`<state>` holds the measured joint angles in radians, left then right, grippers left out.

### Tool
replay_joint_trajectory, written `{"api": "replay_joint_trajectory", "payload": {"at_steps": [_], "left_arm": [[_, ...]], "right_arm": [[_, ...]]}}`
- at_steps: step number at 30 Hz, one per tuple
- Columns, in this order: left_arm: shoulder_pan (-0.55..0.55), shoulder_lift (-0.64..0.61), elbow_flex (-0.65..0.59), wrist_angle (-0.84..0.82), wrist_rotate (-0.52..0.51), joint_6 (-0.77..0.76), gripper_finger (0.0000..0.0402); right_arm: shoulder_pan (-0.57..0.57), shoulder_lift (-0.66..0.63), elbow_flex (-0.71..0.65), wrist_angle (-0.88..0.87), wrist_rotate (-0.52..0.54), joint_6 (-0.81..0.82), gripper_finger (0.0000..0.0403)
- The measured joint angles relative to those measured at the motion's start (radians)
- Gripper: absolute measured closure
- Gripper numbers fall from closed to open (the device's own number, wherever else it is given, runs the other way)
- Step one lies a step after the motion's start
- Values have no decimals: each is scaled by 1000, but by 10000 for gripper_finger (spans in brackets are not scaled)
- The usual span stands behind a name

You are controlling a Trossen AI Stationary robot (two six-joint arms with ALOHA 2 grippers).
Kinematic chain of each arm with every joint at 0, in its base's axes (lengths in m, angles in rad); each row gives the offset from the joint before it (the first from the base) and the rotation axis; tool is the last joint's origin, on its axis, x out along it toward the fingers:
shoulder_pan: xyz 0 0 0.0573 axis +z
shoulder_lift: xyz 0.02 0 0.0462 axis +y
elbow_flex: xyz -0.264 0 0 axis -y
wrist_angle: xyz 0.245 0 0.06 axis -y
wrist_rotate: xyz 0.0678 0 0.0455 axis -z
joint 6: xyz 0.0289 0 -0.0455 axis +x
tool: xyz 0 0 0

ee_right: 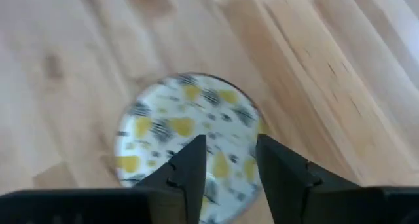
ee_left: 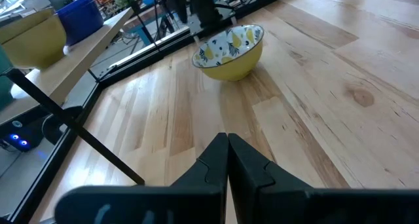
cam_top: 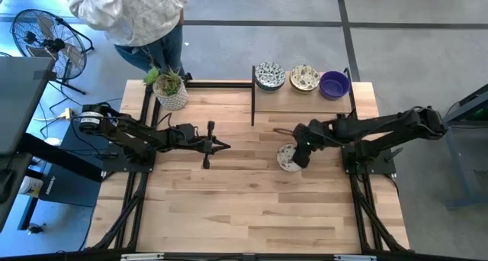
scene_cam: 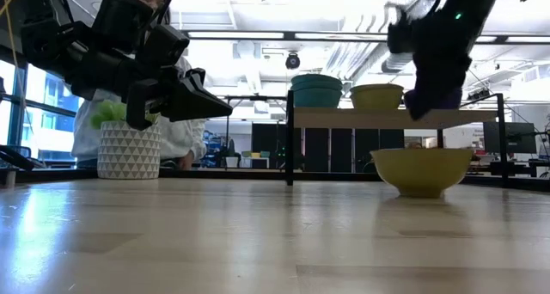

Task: Pick & Place Mini bowls
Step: Stack the white patterned bowl on the white patterned bowls on the shelf

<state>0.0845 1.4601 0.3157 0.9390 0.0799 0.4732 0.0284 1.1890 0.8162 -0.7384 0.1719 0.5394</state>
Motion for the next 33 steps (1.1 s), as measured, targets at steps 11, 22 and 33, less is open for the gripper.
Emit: {"api": "replay_joint_trajectory", "payload": {"at_steps": [11,22,33], "left_arm": [[0,0,0,0,0,0,402],[0,0,0,0,-2,0,402],[0,0,1,0,-2,0,402]], "right_arm": [[294,-65,-166,381,87,-18,394],[448,50,-26,156,186,44,342],[464,241,133,-24,158,-9,242]]}}
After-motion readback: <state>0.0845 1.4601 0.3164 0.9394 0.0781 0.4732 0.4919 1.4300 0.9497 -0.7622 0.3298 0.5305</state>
